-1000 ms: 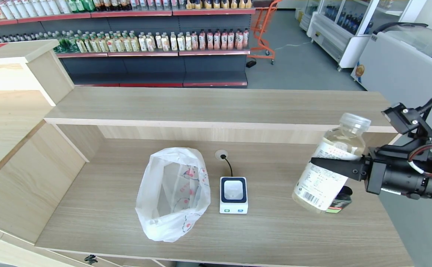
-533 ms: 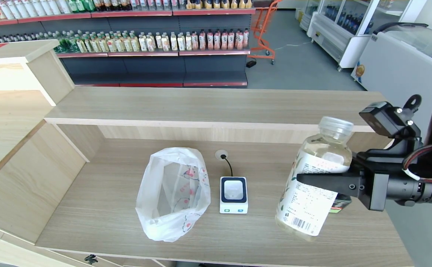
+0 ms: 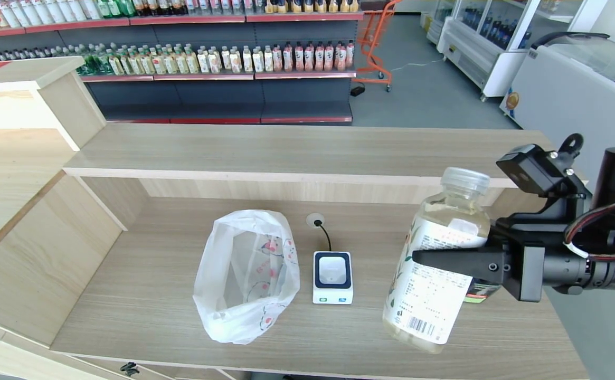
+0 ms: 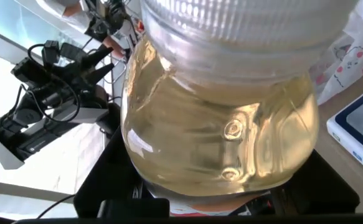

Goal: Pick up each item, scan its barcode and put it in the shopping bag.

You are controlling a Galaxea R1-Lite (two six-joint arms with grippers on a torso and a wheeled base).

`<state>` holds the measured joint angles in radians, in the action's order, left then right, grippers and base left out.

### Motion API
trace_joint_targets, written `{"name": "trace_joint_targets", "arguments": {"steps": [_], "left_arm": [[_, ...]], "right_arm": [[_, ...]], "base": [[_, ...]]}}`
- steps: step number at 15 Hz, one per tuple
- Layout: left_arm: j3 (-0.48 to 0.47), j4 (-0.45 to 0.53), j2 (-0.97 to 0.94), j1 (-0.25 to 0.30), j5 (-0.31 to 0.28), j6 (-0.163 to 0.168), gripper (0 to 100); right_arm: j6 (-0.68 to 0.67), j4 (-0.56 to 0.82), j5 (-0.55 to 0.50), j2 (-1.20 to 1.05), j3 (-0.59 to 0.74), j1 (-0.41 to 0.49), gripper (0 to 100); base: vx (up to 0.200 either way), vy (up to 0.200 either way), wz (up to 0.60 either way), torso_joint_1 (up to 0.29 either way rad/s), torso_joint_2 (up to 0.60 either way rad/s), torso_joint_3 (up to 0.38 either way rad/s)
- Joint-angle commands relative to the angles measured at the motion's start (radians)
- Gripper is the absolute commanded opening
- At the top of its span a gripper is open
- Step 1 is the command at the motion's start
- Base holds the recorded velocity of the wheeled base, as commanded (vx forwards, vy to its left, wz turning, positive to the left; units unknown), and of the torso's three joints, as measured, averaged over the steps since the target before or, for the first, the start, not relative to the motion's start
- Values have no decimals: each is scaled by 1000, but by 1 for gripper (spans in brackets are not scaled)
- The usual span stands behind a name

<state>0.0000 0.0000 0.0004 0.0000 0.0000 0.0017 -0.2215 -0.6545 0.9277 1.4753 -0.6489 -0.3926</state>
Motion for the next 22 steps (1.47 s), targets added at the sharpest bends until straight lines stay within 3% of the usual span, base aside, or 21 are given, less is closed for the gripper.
{"name": "trace_joint_targets", "arguments": {"steps": [1, 5, 14, 16, 19, 22], "left_arm": [[0, 0, 1, 0, 0, 0, 100], [0, 0, 1, 0, 0, 0, 100], [0, 0, 1, 0, 0, 0, 100], [0, 0, 1, 0, 0, 0, 100], [0, 0, 1, 0, 0, 0, 100], [0, 0, 1, 0, 0, 0, 100]], "right_arm": [[-1, -1, 0, 0, -1, -11, 0], [-27, -1, -1, -3, -5, -46, 0], [-15, -7, -9, -4, -14, -32, 0], [179, -7, -10, 48, -14, 83, 0], [657, -10, -7, 223, -37, 271, 0], [853, -166, -6, 390, -61, 291, 0]], "base": [[0, 0, 0, 0, 0, 0], [0, 0, 0, 0, 0, 0], [0, 0, 0, 0, 0, 0], [0, 0, 0, 0, 0, 0], [0, 0, 0, 0, 0, 0], [0, 0, 0, 0, 0, 0]]}}
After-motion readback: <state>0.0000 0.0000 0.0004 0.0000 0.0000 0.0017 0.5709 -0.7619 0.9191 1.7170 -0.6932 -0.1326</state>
